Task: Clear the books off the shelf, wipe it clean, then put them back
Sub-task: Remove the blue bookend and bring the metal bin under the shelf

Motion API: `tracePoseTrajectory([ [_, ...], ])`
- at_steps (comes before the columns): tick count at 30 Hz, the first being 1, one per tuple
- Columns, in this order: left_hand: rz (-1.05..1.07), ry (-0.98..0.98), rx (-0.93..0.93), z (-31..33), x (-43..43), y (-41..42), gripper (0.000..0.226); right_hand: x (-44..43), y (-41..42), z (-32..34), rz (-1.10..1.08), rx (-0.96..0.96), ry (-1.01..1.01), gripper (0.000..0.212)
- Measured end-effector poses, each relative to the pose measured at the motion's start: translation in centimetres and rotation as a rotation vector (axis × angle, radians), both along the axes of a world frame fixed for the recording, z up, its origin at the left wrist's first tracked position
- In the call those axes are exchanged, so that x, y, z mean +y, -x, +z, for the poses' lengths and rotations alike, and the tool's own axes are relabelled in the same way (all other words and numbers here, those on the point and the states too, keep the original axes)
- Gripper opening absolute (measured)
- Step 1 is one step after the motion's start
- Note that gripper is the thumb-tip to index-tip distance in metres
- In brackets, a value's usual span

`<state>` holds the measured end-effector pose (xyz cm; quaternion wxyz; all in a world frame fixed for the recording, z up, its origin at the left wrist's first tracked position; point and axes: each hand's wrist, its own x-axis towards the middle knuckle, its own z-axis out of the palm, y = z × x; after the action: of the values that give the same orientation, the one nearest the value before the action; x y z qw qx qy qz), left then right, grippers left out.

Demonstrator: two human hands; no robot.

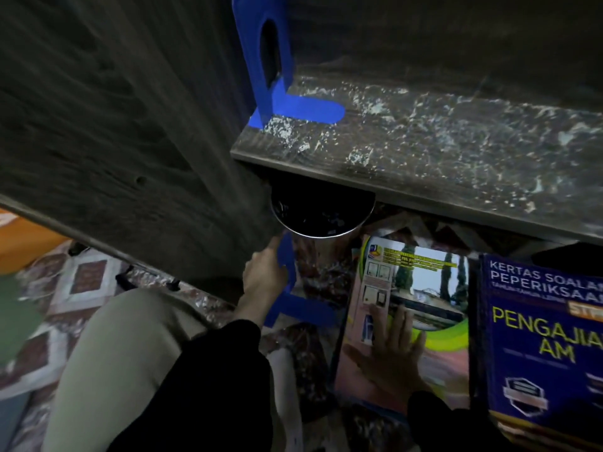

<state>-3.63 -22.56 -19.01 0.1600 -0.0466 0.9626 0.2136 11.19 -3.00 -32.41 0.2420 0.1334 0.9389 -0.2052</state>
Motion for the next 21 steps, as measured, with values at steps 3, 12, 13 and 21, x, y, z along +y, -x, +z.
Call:
tracePoseTrajectory([
  [3, 0.035, -0.059, -0.030, -2.0, 0.7, -0.4, 0.068, 0.1, 0.4, 1.3, 0.060, -0.005, -0.056, 0.111],
  [12, 0.201, -0.291, -0.231, -7.1, 1.8, -3.0, 0.082, 0.4, 0.7, 1.5, 0.066, -0.089, -0.010, 0.112],
  [13, 0.177, -0.259, -0.233, -7.3, 1.7, -2.8, 0.088, 0.5, 0.6, 1.4, 0.083, -0.088, -0.008, 0.113],
  [21, 0.011, 0.079, -0.287, -6.6, 1.9, -2.5, 0.087, 0.3, 0.4, 1.4, 0.080, -0.083, -0.008, 0.112],
])
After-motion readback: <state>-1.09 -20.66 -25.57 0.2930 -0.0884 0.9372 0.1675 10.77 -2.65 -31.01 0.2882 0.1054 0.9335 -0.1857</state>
